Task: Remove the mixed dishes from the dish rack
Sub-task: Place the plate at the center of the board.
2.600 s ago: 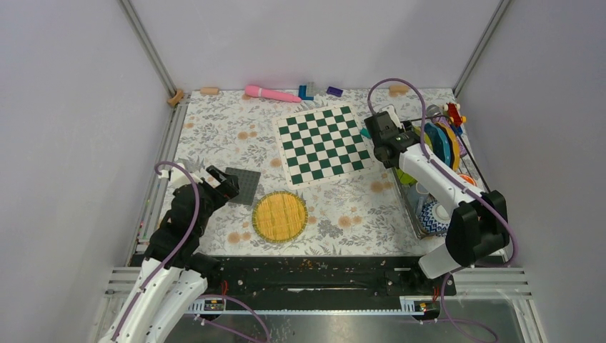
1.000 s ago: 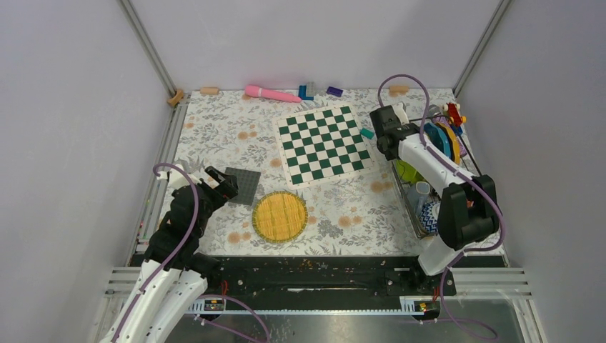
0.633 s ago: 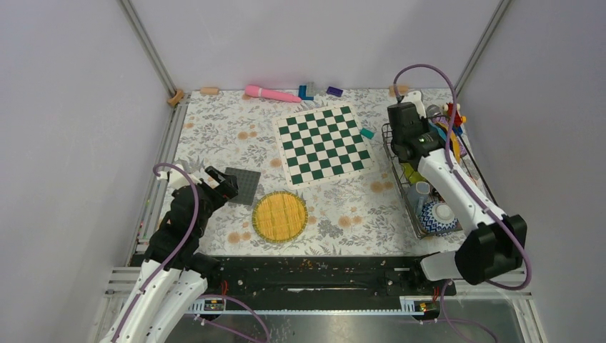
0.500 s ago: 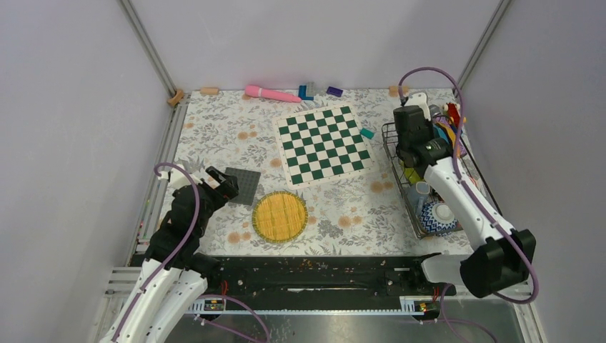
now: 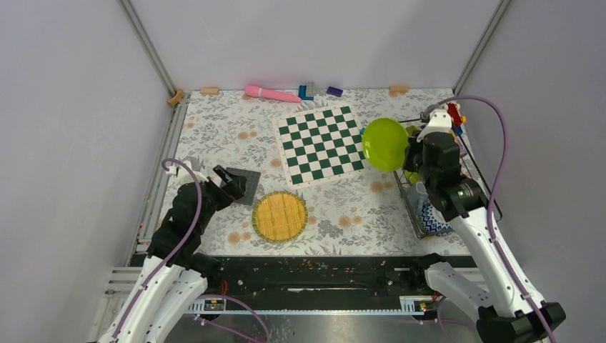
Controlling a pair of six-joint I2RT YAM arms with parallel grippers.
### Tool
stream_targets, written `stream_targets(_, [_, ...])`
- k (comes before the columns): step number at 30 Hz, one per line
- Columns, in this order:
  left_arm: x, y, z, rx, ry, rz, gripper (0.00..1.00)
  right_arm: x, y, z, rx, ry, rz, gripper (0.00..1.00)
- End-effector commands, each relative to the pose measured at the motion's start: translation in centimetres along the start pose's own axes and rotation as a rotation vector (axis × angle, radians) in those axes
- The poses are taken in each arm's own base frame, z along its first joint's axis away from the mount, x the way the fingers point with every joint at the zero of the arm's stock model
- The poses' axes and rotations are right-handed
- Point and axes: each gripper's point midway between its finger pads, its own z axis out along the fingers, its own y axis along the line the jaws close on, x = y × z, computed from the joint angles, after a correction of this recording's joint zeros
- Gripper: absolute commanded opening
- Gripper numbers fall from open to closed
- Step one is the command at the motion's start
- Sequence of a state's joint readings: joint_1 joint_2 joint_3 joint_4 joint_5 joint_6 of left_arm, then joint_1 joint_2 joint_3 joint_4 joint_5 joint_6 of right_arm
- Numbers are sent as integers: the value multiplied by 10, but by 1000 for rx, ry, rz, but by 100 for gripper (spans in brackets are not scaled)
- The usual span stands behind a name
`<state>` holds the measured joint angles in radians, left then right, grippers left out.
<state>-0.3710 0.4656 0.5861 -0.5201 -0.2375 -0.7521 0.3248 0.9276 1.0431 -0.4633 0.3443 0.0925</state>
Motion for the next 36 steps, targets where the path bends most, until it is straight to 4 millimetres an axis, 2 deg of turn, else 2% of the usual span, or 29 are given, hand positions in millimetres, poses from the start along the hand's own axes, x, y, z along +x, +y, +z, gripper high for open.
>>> stream_targets(1, [4,-41,0,202,50,5,99,17,64,-16,-323,40,322,0])
stream_targets(3, [12,-59,-1,297,100,0,99,39,92,-22,-470,111,408,0])
stream_targets(8, [40,-88,0,470,244,-33,99,72,149,-38,-786,298,619,0])
stream_targets(10, [54,-93,4,498,301,-65,99,82,164,-41,-851,356,633,0])
stream_targets(15, [94,-107,11,534,411,-64,97,115,186,-41,-881,496,631,0])
stream_targets(19, [121,-109,16,507,490,-39,91,130,196,-40,-897,561,605,0])
stream_targets(23, [136,-112,19,508,529,-48,88,144,200,-37,-870,606,558,0])
stream_targets(27, [141,-110,22,492,532,-54,86,149,204,-37,-869,619,525,0])
stream_targets(31, [138,-103,22,462,513,-47,85,146,203,-36,-859,599,522,0])
stream_targets(33, [135,-94,23,417,496,-34,85,143,198,-32,-823,563,521,0])
stream_targets(36, [129,-77,21,336,461,-18,85,150,182,-25,-709,544,518,0])
